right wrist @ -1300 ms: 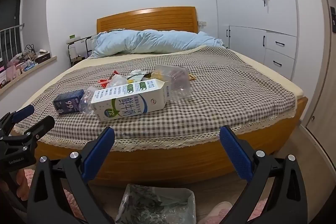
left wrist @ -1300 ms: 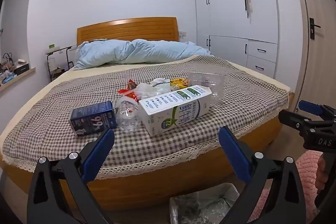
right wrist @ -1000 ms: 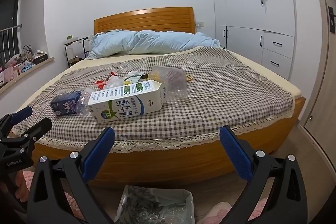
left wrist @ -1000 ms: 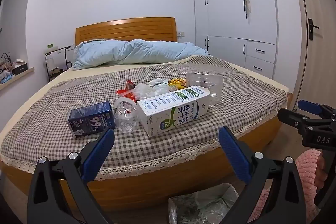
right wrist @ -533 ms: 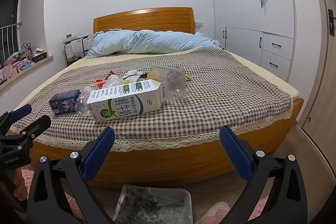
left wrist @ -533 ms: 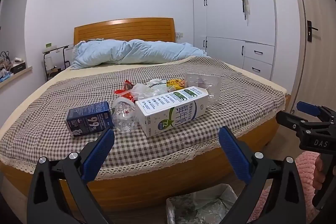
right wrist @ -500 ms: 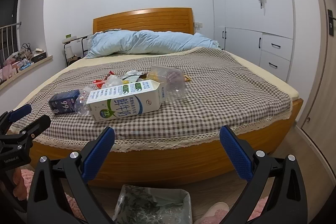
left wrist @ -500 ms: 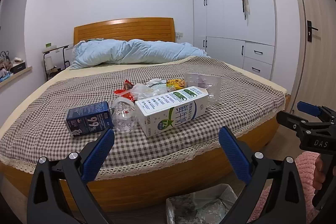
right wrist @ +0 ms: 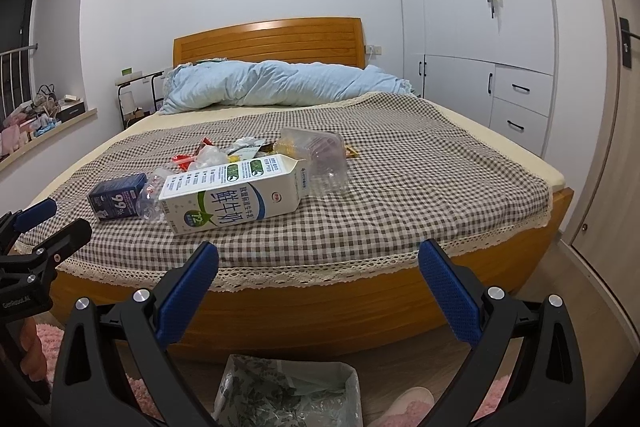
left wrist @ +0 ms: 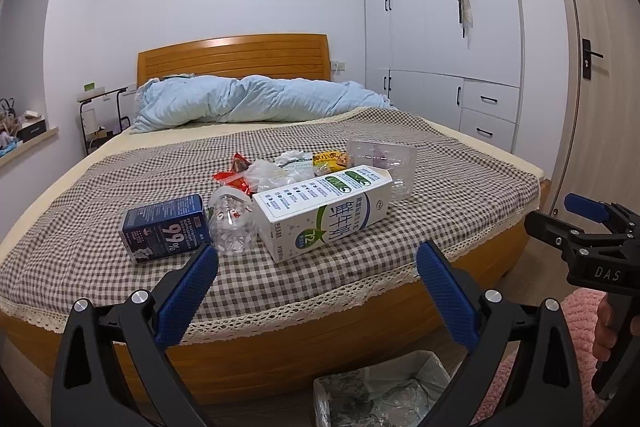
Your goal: Collect trash
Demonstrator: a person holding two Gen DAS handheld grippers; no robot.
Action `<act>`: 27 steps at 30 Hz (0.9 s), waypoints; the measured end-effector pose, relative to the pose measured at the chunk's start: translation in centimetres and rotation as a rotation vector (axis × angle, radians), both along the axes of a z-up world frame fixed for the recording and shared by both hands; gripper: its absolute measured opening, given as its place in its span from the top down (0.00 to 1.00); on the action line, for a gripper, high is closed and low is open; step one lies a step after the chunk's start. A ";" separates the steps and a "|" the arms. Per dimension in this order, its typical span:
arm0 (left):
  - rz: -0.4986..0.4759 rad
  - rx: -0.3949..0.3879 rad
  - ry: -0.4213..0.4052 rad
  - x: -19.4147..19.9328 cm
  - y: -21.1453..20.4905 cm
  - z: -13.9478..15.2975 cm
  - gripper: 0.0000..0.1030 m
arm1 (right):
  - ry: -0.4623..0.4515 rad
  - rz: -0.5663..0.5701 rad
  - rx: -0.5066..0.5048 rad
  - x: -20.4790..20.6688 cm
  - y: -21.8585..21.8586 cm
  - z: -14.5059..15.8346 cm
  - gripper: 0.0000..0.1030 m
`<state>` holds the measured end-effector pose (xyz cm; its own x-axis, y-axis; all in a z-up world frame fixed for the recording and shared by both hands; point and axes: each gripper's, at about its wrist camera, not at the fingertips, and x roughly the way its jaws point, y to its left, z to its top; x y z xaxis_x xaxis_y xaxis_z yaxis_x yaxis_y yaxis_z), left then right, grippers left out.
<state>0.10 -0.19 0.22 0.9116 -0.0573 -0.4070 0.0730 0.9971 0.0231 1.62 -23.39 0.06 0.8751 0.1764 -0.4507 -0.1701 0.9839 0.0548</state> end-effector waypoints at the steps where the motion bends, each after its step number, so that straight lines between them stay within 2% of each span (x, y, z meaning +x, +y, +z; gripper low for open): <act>1: 0.000 0.002 -0.001 0.0 -0.1 0.0 0.07 | 0.000 0.000 0.000 0.0 0.0 0.0 0.06; 27: 0.019 -0.013 -0.022 -0.1 0.5 0.4 0.07 | 0.008 0.001 0.006 0.3 -0.2 -0.2 0.06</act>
<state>0.04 0.32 0.59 0.9214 -0.0454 -0.3859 0.0540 0.9985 0.0114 1.91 -23.57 -0.14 0.8712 0.1800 -0.4568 -0.1708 0.9834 0.0617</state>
